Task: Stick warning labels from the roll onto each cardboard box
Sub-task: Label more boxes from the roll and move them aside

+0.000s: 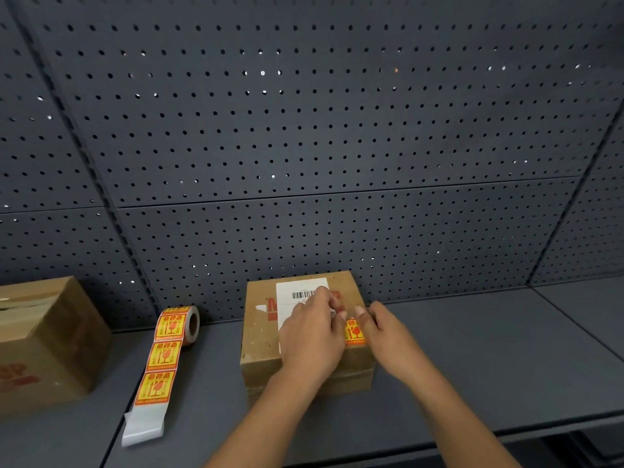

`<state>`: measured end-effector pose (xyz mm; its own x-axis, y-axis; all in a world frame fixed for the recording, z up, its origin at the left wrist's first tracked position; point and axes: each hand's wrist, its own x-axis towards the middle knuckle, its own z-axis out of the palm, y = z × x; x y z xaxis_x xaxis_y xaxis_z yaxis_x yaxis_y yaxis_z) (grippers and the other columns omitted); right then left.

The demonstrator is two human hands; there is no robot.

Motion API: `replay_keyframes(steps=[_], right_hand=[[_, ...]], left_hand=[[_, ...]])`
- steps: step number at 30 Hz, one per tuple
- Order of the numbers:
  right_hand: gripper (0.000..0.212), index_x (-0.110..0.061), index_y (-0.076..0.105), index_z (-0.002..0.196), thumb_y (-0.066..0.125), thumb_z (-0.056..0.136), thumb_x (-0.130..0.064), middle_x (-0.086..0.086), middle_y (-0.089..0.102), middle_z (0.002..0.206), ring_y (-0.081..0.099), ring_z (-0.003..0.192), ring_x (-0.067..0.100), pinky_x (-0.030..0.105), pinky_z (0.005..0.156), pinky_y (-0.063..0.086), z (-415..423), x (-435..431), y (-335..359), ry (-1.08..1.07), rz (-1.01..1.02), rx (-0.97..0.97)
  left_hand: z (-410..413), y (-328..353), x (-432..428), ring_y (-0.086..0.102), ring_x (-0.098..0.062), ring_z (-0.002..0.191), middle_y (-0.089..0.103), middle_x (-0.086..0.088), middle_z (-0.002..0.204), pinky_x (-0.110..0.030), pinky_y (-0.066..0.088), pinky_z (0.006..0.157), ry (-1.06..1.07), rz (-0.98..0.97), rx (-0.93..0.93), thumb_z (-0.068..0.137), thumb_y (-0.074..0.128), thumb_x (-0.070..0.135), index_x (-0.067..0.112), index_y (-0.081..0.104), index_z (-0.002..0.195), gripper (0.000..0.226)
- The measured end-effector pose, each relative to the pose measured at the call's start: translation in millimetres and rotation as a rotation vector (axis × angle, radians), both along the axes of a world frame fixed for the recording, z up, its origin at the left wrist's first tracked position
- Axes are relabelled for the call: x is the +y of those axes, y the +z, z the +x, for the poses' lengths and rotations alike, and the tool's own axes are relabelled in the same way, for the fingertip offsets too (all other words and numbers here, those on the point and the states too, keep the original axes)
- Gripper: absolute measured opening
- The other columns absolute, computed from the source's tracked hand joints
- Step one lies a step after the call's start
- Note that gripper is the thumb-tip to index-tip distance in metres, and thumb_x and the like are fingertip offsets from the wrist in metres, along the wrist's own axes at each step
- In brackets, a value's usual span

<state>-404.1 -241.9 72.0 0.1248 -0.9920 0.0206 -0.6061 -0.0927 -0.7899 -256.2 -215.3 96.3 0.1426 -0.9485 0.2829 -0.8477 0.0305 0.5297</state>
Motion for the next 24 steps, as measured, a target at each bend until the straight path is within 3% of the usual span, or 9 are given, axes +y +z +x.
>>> replay_keyframes(steps=[7,14,20,24], right_hand=[[0.037,-0.017,0.052,0.09,0.035,0.11,-0.043,0.0,0.059,0.081,0.054,0.072,0.013,0.033,0.064,0.042,2,0,-5,-0.055,-0.035,-0.03],[0.039,-0.02,0.053,0.092,0.031,0.11,-0.046,0.002,0.062,0.085,0.059,0.076,0.015,0.033,0.066,0.045,4,4,0,-0.078,-0.042,-0.009],[0.043,-0.017,0.057,0.088,0.032,0.111,-0.044,0.001,0.065,0.085,0.062,0.079,0.013,0.034,0.071,0.048,4,16,2,-0.168,-0.07,-0.169],[0.046,-0.018,0.059,0.093,0.034,0.107,-0.055,0.0,0.069,0.087,0.065,0.081,0.013,0.03,0.064,0.046,-3,29,4,-0.216,-0.112,-0.188]], left_hand=[[1,1,-1,0.064,-0.012,0.103,0.068,0.018,0.118,-0.04,0.057,0.083,-0.015,0.032,0.01,0.103,0.057,0.042,0.038,0.049,0.107,0.009],[3,7,3,0.064,-0.011,0.097,0.068,0.015,0.112,-0.04,0.06,0.08,-0.015,0.035,0.003,0.103,0.056,0.039,0.036,0.052,0.107,0.007],[23,25,24,0.065,-0.008,0.083,0.065,0.012,0.096,-0.026,0.056,0.066,-0.139,0.066,0.324,0.104,0.058,0.026,0.033,0.054,0.115,0.013],[78,36,37,0.064,-0.002,0.09,0.068,0.015,0.099,-0.029,0.056,0.076,-0.026,-0.163,0.405,0.1,0.062,0.023,0.034,0.065,0.102,0.011]])
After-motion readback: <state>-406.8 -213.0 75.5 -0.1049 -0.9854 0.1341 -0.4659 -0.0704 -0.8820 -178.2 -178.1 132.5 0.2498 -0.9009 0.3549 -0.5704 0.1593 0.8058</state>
